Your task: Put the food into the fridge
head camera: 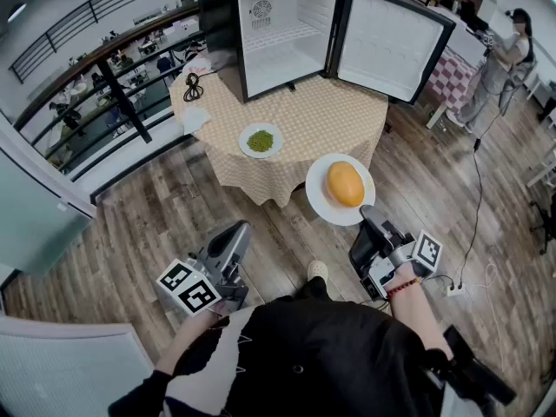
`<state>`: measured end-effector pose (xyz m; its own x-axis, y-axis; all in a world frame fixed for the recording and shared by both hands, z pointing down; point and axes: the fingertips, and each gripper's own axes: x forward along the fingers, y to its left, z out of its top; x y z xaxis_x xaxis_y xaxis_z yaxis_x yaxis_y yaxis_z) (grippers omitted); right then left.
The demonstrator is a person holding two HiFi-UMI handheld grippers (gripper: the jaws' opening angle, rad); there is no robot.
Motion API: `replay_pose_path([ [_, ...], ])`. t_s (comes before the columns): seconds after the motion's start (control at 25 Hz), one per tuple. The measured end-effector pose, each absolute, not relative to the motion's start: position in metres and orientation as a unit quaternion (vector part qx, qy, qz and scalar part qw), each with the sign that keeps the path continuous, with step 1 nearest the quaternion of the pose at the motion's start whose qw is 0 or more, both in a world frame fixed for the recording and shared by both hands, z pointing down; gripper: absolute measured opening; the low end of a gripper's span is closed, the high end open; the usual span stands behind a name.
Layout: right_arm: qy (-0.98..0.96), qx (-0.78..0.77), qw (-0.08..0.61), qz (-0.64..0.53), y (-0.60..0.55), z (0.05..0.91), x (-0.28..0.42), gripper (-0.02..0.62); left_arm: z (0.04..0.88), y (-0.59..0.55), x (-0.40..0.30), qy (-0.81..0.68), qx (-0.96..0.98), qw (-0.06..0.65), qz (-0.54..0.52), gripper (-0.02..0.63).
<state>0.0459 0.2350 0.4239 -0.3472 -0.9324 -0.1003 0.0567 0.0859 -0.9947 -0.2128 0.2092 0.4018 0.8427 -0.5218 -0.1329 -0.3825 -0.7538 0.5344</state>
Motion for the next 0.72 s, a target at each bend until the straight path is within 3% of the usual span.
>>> replay_pose_path([
  [0.72, 0.599, -0.349, 0.444, -0.567, 0.199, 0.421, 0.069, 0.038, 0.406, 0.174, -0.184, -0.248, 0.924, 0.259, -0.131, 0.014],
])
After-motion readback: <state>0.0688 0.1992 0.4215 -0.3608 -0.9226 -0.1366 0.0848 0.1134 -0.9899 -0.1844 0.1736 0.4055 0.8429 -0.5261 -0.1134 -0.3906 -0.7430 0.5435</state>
